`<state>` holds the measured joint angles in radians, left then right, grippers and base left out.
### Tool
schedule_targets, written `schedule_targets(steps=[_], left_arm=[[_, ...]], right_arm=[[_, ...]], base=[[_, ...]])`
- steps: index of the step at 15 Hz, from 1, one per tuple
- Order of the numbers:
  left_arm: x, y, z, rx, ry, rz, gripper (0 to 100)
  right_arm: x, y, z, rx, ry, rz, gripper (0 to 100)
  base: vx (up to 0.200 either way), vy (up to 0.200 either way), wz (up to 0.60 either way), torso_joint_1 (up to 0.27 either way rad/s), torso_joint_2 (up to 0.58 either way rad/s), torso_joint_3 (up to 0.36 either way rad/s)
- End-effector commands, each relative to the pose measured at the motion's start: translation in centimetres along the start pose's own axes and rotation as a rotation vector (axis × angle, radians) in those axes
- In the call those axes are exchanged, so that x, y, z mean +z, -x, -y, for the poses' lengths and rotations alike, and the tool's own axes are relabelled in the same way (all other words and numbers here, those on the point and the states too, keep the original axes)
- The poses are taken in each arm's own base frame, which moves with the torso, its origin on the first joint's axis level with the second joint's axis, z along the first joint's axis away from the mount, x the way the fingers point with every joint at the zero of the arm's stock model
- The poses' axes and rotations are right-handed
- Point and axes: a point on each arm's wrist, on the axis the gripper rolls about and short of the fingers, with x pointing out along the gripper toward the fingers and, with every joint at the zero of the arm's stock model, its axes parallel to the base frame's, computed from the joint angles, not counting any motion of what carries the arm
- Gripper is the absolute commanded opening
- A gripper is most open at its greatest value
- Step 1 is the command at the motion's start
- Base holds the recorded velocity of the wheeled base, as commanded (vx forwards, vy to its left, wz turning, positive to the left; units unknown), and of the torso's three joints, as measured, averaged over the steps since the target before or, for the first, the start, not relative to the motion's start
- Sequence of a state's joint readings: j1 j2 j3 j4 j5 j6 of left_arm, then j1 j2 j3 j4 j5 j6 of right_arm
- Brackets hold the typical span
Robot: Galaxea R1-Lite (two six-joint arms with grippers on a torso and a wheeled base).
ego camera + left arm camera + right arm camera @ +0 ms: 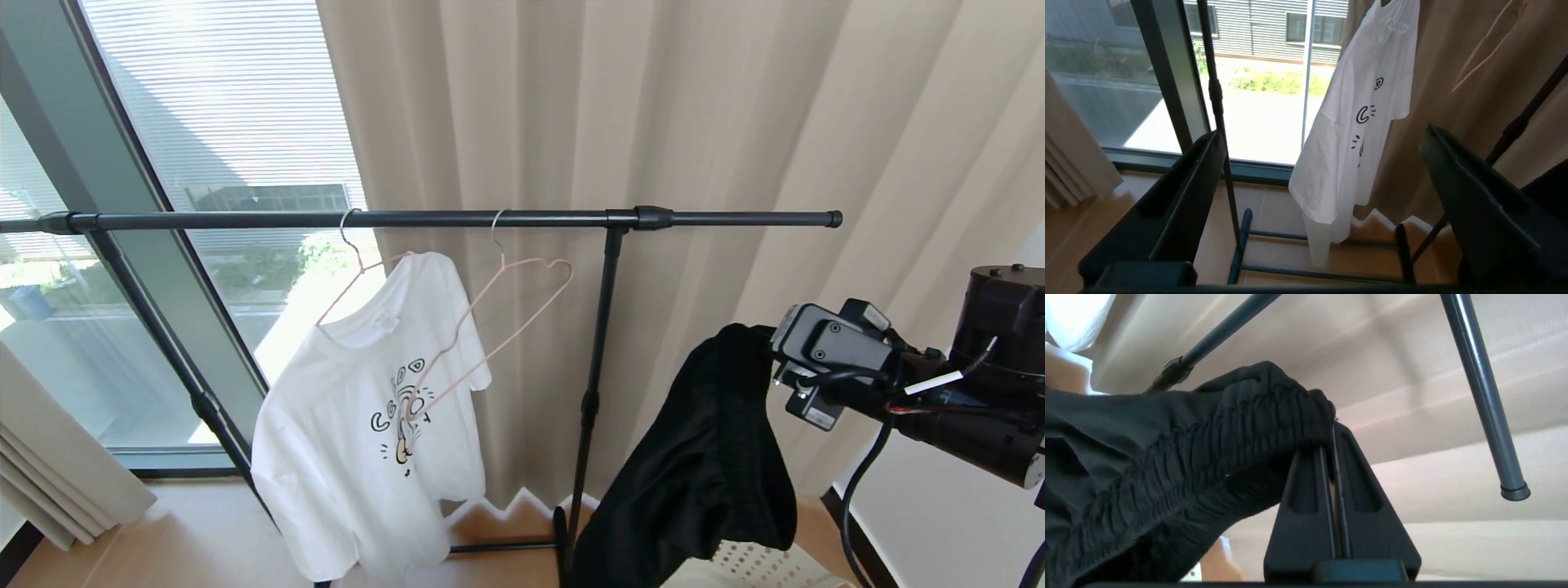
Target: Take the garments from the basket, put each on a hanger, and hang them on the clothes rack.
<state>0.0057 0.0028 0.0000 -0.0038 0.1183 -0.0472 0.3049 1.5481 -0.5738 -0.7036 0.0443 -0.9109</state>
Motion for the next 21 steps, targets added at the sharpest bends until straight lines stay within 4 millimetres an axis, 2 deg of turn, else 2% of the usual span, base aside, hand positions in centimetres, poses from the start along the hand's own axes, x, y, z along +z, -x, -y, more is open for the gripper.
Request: schedule_targets(steps=[1, 6, 12, 17, 19, 21], left_arm=[[0.0, 0.0, 0.0, 0.0, 0.0, 0.0, 100], [0.0, 0.0, 0.0, 0.003, 0.002, 0.002, 100], [0.0, 0.0, 0.0, 0.003, 0.001, 0.002, 100], [0.3, -0.3, 0.1, 0.014, -0.119, -0.042, 100], [3.9, -1.9, 0.5, -0.007, -0.13, -0.148, 100], [8.2, -5.5, 1.2, -0.067, -0.049, -0.265, 100]], right_arm=[[0.0, 0.0, 0.0, -0.001, 0.001, 0.002, 0], [0.0, 0.0, 0.0, -0.001, 0.001, 0.002, 0], [0.0, 0.0, -0.1, 0.003, -0.001, 0.002, 0], [1.2, 0.0, -0.4, 0.023, 0.001, 0.059, 0], [2.0, -0.2, 0.4, -0.006, -0.073, 0.08, 0], [3.5, -0.4, 1.2, -0.041, -0.22, 0.105, 0]], base=[[0.0, 0.0, 0.0, -0.007, 0.0, 0.159], [0.0, 0.0, 0.0, 0.0, 0.0, 0.152], [0.0, 0.0, 0.0, 0.0, 0.0, 0.0], [0.0, 0.0, 0.0, 0.0, 0.0, 0.0], [0.0, 0.0, 0.0, 0.0, 0.0, 0.0], [0.0, 0.0, 0.0, 0.0, 0.0, 0.0]])
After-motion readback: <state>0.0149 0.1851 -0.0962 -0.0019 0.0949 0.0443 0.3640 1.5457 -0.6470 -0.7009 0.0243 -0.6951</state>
